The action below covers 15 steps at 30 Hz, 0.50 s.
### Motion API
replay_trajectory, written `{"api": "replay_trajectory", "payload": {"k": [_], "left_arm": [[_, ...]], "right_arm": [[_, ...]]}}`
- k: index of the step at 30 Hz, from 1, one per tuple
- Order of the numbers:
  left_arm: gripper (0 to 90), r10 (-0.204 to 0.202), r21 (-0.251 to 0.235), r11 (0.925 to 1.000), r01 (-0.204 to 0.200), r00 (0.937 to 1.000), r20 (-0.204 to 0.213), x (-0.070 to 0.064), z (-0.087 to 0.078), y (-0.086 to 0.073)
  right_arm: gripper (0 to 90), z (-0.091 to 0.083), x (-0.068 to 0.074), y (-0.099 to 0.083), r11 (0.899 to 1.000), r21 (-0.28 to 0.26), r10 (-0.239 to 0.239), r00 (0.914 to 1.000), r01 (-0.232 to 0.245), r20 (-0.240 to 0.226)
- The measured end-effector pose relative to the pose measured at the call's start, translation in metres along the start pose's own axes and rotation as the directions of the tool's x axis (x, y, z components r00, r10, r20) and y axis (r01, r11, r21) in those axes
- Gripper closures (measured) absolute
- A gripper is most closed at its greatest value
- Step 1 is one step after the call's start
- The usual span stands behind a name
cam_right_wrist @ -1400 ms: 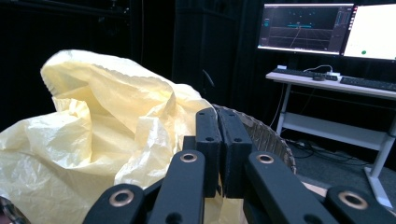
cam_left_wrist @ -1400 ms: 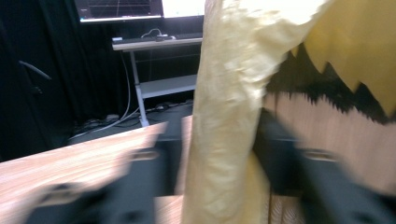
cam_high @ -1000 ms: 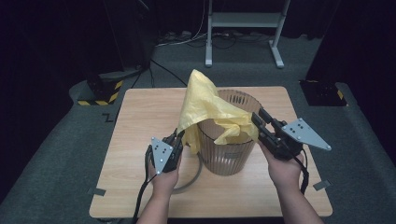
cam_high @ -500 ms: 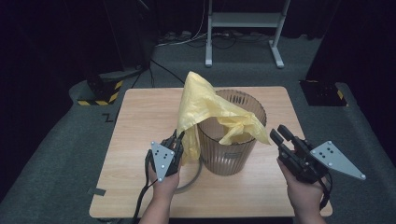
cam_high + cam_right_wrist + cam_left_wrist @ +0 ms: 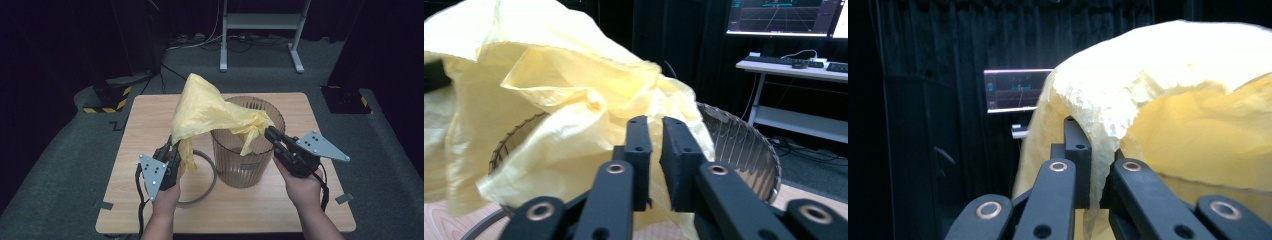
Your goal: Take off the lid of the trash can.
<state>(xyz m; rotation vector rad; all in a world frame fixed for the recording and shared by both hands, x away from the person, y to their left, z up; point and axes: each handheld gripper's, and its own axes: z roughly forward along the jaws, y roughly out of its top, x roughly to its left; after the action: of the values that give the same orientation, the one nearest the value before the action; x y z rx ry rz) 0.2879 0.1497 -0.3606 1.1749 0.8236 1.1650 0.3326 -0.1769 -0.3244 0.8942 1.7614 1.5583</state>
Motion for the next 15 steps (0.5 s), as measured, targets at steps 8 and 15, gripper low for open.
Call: {"api": "replay_trajectory", "payload": {"k": [8, 15], "left_arm": [[89.8, 0.087, -0.003, 0.9962, -0.087, 0.9923, 0.089, -0.035, 0.006, 0.006], [89.7, 0.111, 0.02, 0.9931, -0.116, 0.9817, 0.154, -0.057, 0.016, 0.004]], "right_arm": [[70.9, -0.005, -0.007, -0.009, 0.999, 0.012, 0.046, 0.9989, -0.046, -0.008], [69.1, -0.021, -0.016, -0.015, 0.998, -0.034, 0.055, 0.9984, -0.055, 0.012]]}}
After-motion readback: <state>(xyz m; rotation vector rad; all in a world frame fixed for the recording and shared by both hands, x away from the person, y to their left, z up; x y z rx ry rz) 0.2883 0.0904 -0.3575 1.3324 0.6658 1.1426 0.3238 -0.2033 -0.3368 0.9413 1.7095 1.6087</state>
